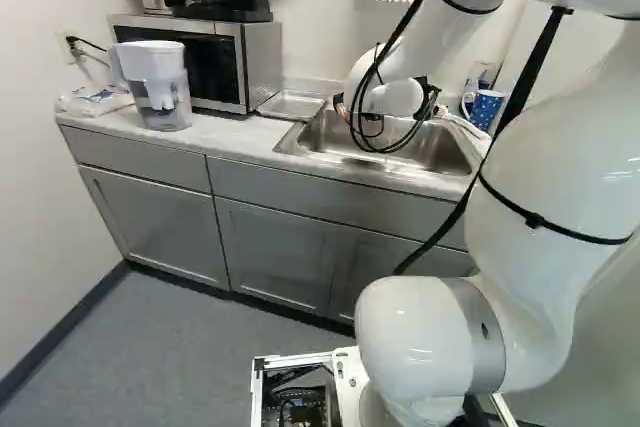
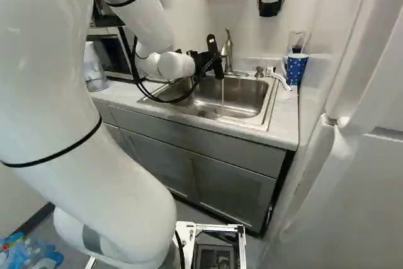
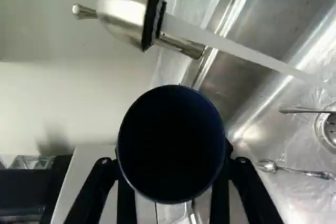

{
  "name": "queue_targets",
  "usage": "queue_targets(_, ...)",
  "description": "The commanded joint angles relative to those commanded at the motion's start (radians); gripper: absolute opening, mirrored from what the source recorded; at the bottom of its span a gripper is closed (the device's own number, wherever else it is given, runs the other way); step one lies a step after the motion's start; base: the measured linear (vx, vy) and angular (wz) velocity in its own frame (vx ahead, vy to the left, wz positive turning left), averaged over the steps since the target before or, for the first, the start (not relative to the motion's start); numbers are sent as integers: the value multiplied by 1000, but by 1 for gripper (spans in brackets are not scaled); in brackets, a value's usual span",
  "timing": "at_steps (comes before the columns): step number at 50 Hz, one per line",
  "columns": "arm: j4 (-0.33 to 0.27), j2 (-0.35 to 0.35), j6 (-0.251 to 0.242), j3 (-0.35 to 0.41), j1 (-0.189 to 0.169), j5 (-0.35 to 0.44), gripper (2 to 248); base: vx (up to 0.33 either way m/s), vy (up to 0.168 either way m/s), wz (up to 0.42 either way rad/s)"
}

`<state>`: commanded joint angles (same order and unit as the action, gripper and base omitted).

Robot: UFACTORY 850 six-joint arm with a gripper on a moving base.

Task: Rinse the cup and place it in the tray

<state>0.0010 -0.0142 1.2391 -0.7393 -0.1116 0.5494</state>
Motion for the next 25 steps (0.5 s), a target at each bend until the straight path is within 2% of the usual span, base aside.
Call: queue_targets(25,0,0,-263,0,0,0,125,0,0,0)
